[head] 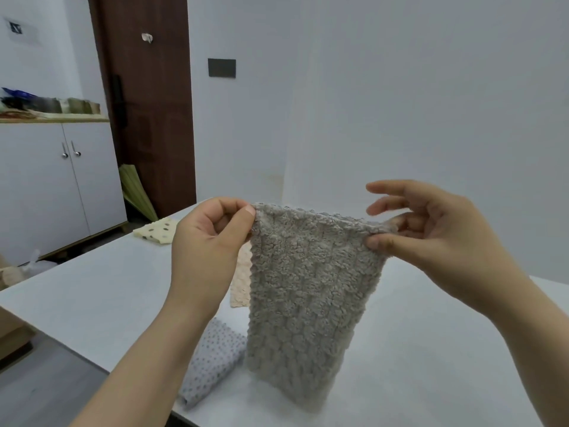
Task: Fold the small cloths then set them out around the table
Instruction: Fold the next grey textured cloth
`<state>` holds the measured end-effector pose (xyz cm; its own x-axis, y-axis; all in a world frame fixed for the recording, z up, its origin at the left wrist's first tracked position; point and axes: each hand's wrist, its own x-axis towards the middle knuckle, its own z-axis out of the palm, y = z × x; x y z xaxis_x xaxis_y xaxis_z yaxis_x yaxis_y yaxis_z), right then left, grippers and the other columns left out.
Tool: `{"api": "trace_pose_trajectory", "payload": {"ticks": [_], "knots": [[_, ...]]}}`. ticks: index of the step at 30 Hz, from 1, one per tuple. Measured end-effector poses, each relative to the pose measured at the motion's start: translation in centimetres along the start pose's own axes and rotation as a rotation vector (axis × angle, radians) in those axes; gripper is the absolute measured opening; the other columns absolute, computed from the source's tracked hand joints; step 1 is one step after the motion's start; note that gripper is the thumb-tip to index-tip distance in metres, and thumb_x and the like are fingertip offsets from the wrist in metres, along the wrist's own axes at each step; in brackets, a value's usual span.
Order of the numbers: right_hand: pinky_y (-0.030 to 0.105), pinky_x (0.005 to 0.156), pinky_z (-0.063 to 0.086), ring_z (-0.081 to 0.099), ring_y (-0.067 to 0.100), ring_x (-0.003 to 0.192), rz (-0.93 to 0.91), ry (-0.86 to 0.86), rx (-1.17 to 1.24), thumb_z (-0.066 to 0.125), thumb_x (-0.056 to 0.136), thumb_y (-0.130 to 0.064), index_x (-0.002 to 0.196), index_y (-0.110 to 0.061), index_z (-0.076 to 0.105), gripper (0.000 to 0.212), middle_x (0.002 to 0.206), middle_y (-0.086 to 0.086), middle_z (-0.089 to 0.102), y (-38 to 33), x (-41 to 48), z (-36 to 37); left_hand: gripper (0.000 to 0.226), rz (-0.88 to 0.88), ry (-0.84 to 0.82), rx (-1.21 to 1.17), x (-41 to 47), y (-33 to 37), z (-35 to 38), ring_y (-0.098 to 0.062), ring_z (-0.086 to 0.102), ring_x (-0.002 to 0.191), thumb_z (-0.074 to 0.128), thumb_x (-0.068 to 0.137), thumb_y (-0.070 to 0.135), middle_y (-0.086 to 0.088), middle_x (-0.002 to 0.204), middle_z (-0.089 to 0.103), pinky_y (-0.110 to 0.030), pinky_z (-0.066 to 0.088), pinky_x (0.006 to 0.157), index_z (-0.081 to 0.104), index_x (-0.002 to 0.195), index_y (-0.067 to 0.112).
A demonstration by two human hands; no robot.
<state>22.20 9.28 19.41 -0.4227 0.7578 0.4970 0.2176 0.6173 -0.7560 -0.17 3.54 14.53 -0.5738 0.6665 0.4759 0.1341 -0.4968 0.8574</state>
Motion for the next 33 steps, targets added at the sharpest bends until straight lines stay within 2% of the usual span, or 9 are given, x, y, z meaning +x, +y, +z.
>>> {"api": "trace_pose_trajectory", "payload": {"ticks": [3,6,7,13,17,22,26,29,33], "knots": [[0.02,0.07,0.055,0.064,0.01,0.068,0.11,-0.081,0.057,0.08,0.068,0.0,0.096,-0.022,0.074,0.037,0.081,0.005,0.072,0.3,-0.2,-0.2,0.01,0.034,-0.014,0.041,-0.1,-0.2,0.0,-0.009,0.053,0.064,0.061,0.088,0.013,-0.003,0.07,0.061,-0.029,0.05,0.07,0.068,0.082,0.012],[0.04,0.075,0.052,0.062,0.018,0.072,0.155,-0.118,-0.059,0.082,0.069,-0.015,0.084,-0.023,0.077,0.017,0.08,0.013,0.073,1.2,-0.6,-0.3,0.01,0.056,-0.033,0.064,-0.4,-0.7,0.4,-0.002,0.047,0.056,0.06,0.089,0.013,0.01,0.062,0.057,-0.017,0.043,0.058,0.067,0.081,0.014],[0.041,0.074,0.05,0.061,0.018,0.071,0.165,-0.122,-0.084,0.081,0.07,-0.021,0.081,-0.024,0.077,0.012,0.079,0.013,0.072,1.4,-0.8,-0.2,0.011,0.061,-0.036,0.072,-0.6,-0.9,0.5,-0.001,0.047,0.055,0.06,0.089,0.013,0.014,0.059,0.056,-0.013,0.041,0.056,0.066,0.081,0.015],[0.014,0.063,0.048,0.057,0.007,0.063,0.227,-0.085,-0.021,0.074,0.065,-0.041,0.076,-0.02,0.076,0.025,0.067,-0.002,0.069,2.6,-1.8,-0.3,0.01,0.081,-0.035,0.087,-1.8,-2.3,1.2,0.0,0.048,0.057,0.059,0.09,0.013,0.016,0.06,0.056,-0.011,0.041,0.056,0.065,0.082,0.016],[0.009,0.074,0.05,0.067,-0.003,0.083,0.235,-0.042,-0.15,0.075,0.073,-0.039,0.089,-0.031,0.074,0.019,0.087,-0.017,0.074,3.4,-2.4,0.2,0.011,0.084,-0.127,0.099,-2.9,-2.5,2.2,-0.002,0.052,0.062,0.059,0.09,0.012,0.011,0.066,0.059,-0.014,0.045,0.059,0.065,0.082,0.017],[0.012,0.095,0.036,0.048,-0.016,0.115,0.063,-0.109,-0.334,0.068,0.074,-0.053,0.116,-0.042,0.062,0.044,0.117,-0.033,0.059,3.6,-3.0,1.8,0.012,0.103,-0.235,0.137,-3.9,-2.6,3.0,-0.004,0.054,0.065,0.061,0.089,0.013,0.008,0.071,0.061,-0.016,0.045,0.061,0.064,0.081,0.021],[0.013,0.098,0.036,0.045,-0.014,0.121,-0.013,-0.183,-0.298,0.068,0.08,-0.046,0.121,-0.044,0.059,0.042,0.124,-0.035,0.055,3.6,-2.8,2.7,0.013,0.12,-0.331,0.157,-4.6,-2.3,3.3,-0.005,0.05,0.061,0.061,0.09,0.011,0.004,0.069,0.059,-0.016,0.041,0.058,0.063,0.08,0.019],[0.021,0.102,0.038,0.05,-0.011,0.12,-0.025,-0.154,-0.184,0.072,0.081,-0.034,0.109,-0.039,0.068,0.029,0.116,-0.028,0.064,3.8,-2.6,3.3,0.013,0.126,-0.339,0.166,-4.9,-2.2,3.3,-0.011,0.052,0.063,0.061,0.09,0.011,-0.001,0.072,0.061,-0.02,0.043,0.057,0.064,0.08,0.019],[0.027,0.081,0.052,0.066,0.003,0.089,-0.025,-0.114,-0.117,0.075,0.08,-0.021,0.084,-0.029,0.072,0.009,0.089,-0.013,0.072,3.9,-2.5,3.5,0.012,0.112,-0.312,0.183,-5.1,-2.2,3.2,-0.008,0.056,0.065,0.064,0.088,0.014,0.002,0.074,0.064,-0.018,0.045,0.059,0.066,0.079,0.021]]}}
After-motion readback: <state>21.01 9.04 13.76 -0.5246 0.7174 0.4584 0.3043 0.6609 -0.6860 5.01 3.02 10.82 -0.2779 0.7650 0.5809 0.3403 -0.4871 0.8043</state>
